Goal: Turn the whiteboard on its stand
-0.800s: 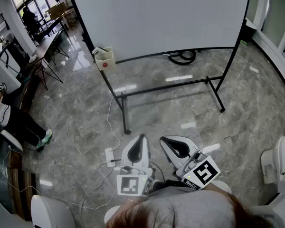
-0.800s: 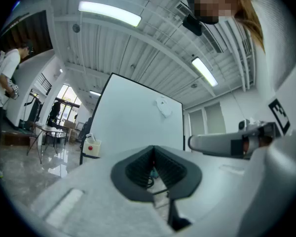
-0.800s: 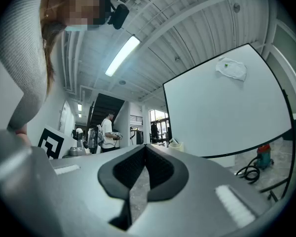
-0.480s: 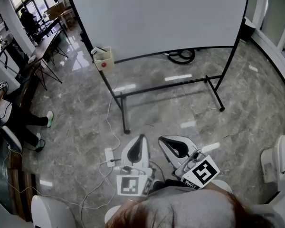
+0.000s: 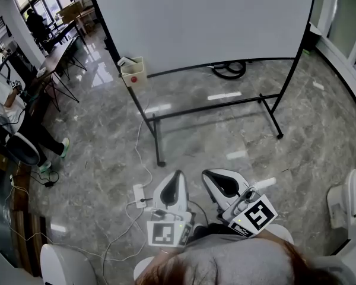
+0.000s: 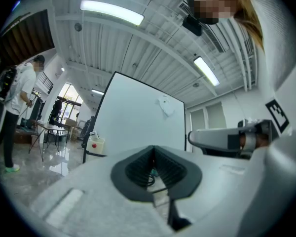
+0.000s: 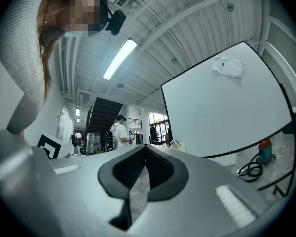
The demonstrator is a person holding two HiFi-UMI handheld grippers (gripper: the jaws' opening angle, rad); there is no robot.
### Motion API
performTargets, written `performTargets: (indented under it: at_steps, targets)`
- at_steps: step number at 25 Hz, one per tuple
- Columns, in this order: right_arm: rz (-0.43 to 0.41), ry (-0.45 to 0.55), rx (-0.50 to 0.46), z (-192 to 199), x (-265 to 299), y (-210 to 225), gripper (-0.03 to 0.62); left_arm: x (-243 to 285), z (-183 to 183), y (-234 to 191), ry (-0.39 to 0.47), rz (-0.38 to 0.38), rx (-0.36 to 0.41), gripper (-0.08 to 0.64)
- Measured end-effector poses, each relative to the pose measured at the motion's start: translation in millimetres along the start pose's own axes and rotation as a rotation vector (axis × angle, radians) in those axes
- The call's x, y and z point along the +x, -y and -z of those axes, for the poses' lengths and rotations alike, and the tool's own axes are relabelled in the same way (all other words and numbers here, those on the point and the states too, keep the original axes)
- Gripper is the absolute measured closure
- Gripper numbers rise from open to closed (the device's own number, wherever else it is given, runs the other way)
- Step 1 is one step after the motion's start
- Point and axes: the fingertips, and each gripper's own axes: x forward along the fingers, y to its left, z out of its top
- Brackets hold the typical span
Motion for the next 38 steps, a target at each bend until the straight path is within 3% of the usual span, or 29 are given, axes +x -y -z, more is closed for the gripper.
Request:
performTargets:
  at_steps: [10, 21, 27, 38]
  targets:
    - [0.061, -0.005, 0.030, 18, 16, -5, 0.586, 4, 9, -19, -0.009, 0.051, -0.017, 0.566]
    - [0.076, -0.023, 0.017, 30, 48, 42, 0.586, 53, 23, -47, -0.013, 0.052, -0.052, 0.565]
    - [0.067, -0.012, 0.044, 29, 91, 101, 0.588, 120, 30, -74, -0.001, 0.024, -0.039, 0.565]
    - [0.002, -0.029, 0.042, 7, 183, 263, 0.588, 304, 32, -111, 0.015, -0.007, -0.032, 0.565]
